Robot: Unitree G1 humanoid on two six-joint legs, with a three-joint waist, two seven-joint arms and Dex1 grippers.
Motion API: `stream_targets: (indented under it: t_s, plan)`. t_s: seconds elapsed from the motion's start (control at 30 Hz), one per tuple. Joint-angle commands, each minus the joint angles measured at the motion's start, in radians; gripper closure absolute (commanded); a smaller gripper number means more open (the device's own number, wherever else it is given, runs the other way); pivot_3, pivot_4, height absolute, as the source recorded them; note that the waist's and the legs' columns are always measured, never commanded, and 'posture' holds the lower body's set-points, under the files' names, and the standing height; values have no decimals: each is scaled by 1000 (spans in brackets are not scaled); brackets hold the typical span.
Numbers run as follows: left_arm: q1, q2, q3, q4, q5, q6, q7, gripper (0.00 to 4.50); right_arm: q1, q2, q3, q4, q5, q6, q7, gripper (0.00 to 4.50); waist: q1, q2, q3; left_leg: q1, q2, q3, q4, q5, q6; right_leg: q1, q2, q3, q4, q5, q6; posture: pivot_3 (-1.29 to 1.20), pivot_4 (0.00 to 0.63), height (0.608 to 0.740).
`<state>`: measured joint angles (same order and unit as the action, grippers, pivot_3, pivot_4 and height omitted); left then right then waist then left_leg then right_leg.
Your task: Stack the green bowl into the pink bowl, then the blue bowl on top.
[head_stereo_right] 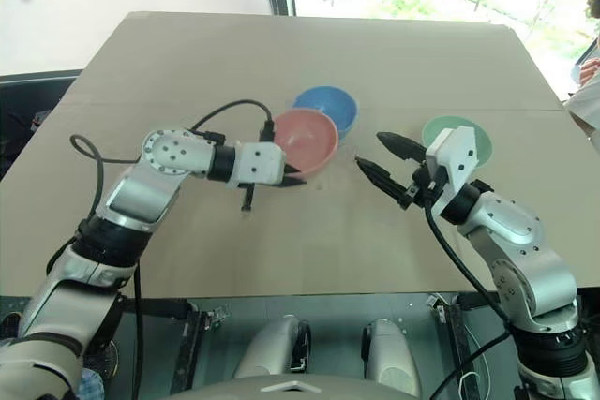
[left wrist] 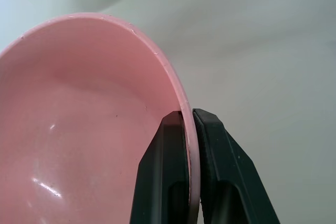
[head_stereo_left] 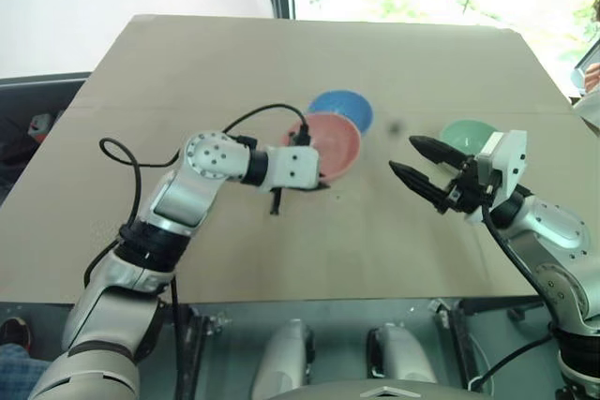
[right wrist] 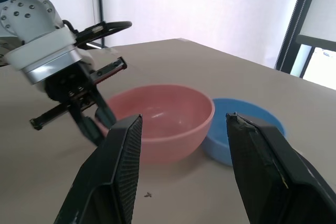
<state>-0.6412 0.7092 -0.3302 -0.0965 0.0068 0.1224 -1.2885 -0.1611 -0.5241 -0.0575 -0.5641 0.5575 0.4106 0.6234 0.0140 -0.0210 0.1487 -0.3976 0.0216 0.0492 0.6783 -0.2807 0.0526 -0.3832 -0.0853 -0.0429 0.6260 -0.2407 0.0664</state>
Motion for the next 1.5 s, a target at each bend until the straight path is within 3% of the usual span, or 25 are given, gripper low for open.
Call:
stream_targets:
  t_s: [0.03,0.17,0.3,0.47,0.53,0.67,0.77,1.0,1.23,1.5]
  plan:
    - [31,48,-24,-93,-14,-13,-62,4407,-13,2,-15,-10,-2,-25,4,1810,1,0,0,0,0,0,0,0,0,0,0,0,0,0,0,0,150,740]
    - [43,61,-34,-101,-15,-22,-83,4407,-15,3,-15,-1,-9,-33,5,1810,2,0,0,0,0,0,0,0,0,0,0,0,0,0,0,0,150,740]
    - [35,46,-27,-71,-10,-47,-77,2988,-19,4,-13,5,-13,-38,6,1810,1,0,0,0,0,0,0,0,0,0,0,0,0,0,0,0,150,740]
    - [23,4,-1,-29,-24,-94,-36,795,-17,3,-12,8,-16,-41,8,1810,1,0,0,0,0,0,0,0,0,0,0,0,0,0,0,0,150,740]
    - [16,-32,19,-10,-36,-104,9,123,-10,2,-12,9,-20,-44,9,1810,2,0,0,0,0,0,1,0,0,0,0,0,0,0,0,0,150,740]
    - [20,-80,89,-32,-143,32,48,123,-13,-32,-4,15,-77,28,-47,1810,0,0,0,-1,0,0,1,0,1,0,0,0,0,0,0,0,150,740]
    - [22,-102,193,-72,-307,291,103,123,-44,-53,-5,31,-121,120,-119,1810,-1,0,0,-1,0,0,1,0,1,0,0,0,0,0,0,0,150,740]
    - [73,-67,412,-172,-597,573,165,123,-106,-120,35,145,-241,196,-140,1810,-1,0,0,-1,1,-1,1,0,1,0,0,0,0,0,0,0,150,740]
    - [187,38,562,-309,-771,665,162,123,-201,-144,56,338,-331,170,-124,1810,-2,0,0,-1,0,0,2,0,1,0,-1,0,0,0,0,0,150,740]
    - [318,153,711,-350,-814,602,129,123,-272,-152,103,512,-410,134,-85,1810,-1,1,1,0,0,0,1,0,0,0,-1,0,-1,0,0,0,150,740]
